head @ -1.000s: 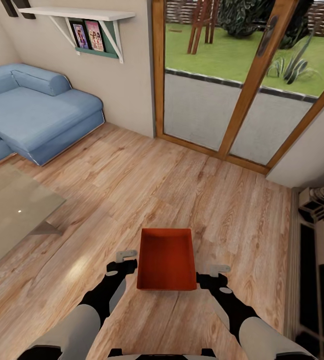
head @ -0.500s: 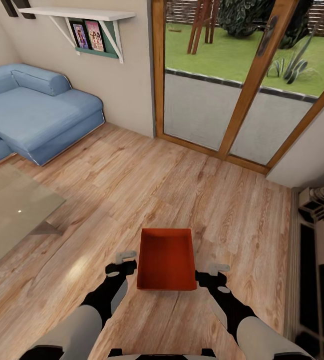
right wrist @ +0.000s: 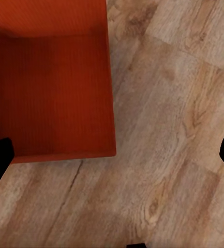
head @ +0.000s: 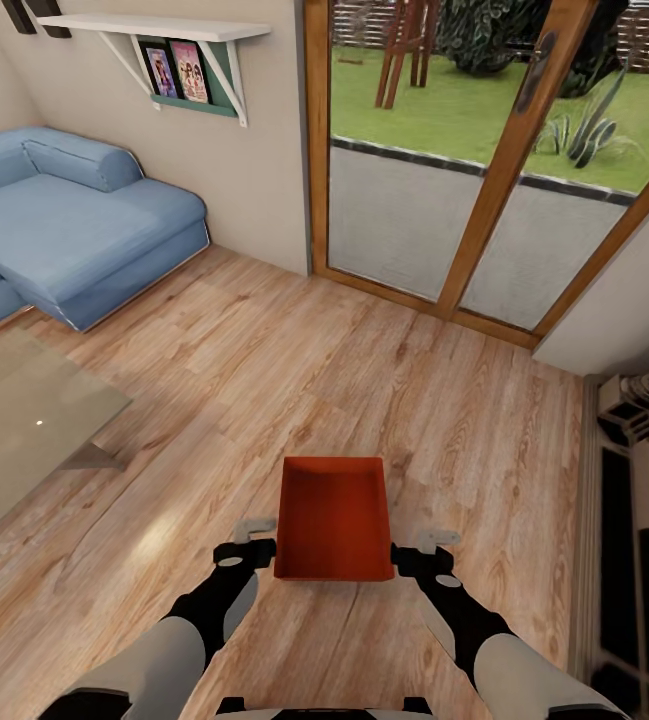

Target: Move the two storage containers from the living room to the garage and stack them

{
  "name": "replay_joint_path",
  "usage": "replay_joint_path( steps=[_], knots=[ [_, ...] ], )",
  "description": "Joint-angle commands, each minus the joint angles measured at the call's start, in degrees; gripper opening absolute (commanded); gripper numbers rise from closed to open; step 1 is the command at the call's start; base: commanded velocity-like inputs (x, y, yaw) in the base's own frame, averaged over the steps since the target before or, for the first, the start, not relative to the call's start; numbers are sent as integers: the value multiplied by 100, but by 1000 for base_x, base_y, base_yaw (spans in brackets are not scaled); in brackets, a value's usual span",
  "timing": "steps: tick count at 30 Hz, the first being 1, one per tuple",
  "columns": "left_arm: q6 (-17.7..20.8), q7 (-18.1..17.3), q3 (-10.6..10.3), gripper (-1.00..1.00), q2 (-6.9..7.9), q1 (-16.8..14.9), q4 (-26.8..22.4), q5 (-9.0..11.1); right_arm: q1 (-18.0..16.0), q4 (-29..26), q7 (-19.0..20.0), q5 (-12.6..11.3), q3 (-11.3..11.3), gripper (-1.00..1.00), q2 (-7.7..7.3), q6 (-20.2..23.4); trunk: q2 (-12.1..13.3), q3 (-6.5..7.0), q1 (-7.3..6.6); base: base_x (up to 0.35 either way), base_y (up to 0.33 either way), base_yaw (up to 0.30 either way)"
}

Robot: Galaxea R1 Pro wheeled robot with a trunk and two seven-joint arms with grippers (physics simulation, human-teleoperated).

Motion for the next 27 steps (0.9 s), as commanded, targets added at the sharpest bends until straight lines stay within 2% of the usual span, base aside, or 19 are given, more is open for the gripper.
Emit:
replay_joint_path(
  steps=[1,6,20,23,27],
  knots=[
    [34,20,-8,100,-1,0,-13,15,-4,7,-15,-28,19,100,0,-19,-9,-7,3,0,0,0],
    [29,9,-11,100,-1,0,-20,17,-4,10,-5,-14,28,100,2,-21,-9,-7,3,0,0,0],
    [98,-6,-22,100,-1,0,-143,18,-4,17,26,17,75,100,-8,-31,-570,-259,310,0,0,0],
    [114,-3,-67,100,-1,0,-143,18,-4,19,69,18,87,100,-14,-31,-691,-313,376,0,0,0],
    [113,-2,-257,100,-1,0,-145,18,-4,19,156,19,91,100,-23,15,-851,-384,464,0,0,0]
  ],
)
